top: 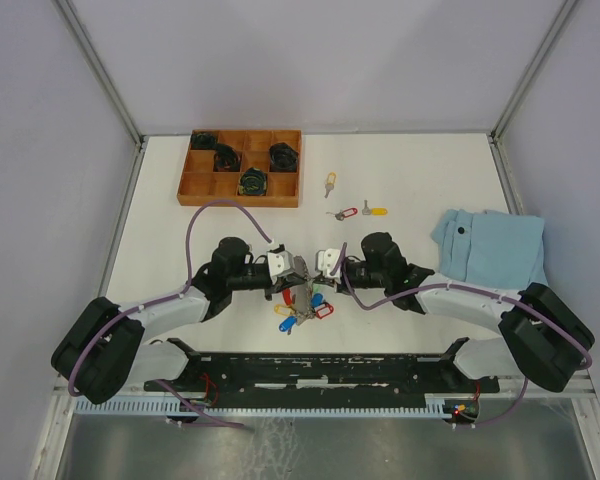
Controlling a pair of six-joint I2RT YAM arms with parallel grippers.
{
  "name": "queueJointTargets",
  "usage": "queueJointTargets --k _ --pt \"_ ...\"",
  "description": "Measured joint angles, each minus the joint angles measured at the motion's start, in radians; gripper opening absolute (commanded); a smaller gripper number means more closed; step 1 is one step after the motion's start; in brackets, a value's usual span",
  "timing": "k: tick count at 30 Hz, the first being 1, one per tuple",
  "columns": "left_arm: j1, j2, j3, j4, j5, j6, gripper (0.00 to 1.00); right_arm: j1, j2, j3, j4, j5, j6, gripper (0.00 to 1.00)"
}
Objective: Put the keys on the keyring
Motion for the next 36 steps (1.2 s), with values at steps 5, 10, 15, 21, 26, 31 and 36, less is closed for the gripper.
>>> queueJointTargets --k 5,10,15,21,26,31,36 --pt "0.0 0.0 0.0 0.0 0.009 0.0 0.03 -0.002 0.006 0.0 0.02 0.0 0.01 0.01" --pt "0.0 0.0 0.0 0.001 0.01 0.0 0.03 -0.002 0.007 0.0 0.031 0.0 0.013 0.01" --pt "0.0 0.0 0.0 0.001 0.01 0.0 0.03 -0.002 0.007 0.0 0.032 0.0 0.014 0.01" --pt "0.0 0.0 0.0 0.001 0.013 0.0 0.03 -0.003 0.008 -0.003 0.038 -0.003 0.013 0.0" --pt "0.001 0.0 0.0 -0.002 0.021 0.0 0.03 -0.003 0.013 -0.004 0.045 -0.011 0.007 0.01" --pt "0.001 0.002 0.0 -0.003 0.04 0.0 0.03 -0.003 0.024 -0.004 0.049 -0.031 -0.013 0.01" --pt "0.006 0.015 0.0 -0.01 0.069 0.002 0.03 -0.004 0.032 -0.004 0.046 -0.055 -0.041 0.01"
